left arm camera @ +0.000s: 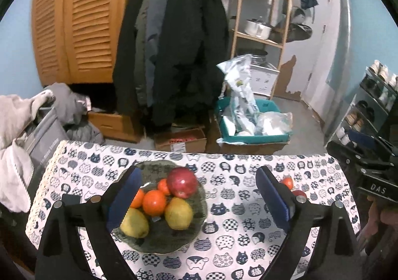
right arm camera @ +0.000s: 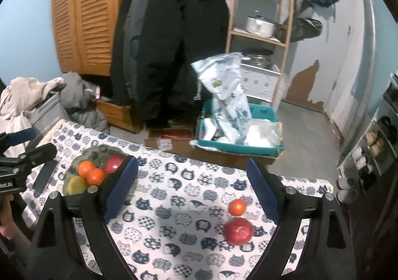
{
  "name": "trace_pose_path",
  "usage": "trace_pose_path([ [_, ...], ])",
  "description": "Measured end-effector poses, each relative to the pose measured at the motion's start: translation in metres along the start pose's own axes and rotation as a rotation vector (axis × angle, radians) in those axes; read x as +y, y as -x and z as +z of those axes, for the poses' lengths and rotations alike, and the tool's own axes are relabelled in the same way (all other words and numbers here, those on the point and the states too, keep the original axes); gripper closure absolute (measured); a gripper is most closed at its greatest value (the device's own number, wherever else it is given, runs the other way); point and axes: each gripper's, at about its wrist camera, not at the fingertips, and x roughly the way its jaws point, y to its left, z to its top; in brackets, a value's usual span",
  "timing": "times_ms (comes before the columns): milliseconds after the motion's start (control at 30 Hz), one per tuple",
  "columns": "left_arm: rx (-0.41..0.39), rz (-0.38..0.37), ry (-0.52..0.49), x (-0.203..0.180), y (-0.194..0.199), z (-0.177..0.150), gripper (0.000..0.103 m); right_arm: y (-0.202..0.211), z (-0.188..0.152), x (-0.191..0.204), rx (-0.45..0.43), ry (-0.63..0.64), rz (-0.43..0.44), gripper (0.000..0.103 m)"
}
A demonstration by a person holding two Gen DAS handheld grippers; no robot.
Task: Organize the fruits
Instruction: 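Raise both tools from the bowl and move toward the remaining apple and tangerine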
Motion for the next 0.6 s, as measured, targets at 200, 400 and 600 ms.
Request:
trace_pose_path([
  [200, -0.015, -0.021, -0.048, -0.028, 0.002, 0.004, 0.002, 0.005, -0.011, -0.036, 0.008, -0.054, -0.058, 0.016],
  [400, -0.01, -0.049, -0.071, -0.05, -0.003, 0.008, 0.002, 0.01, -0.021, -0.064, 0.017, -0.102, -0.099, 0.016],
  [600, 0.007, -0.061, -0.108, -0.075, -0.014, 0.007, 0.002, 0.015, -0.032, -0.084, 0.027, -0.13, -0.128, 0.016],
])
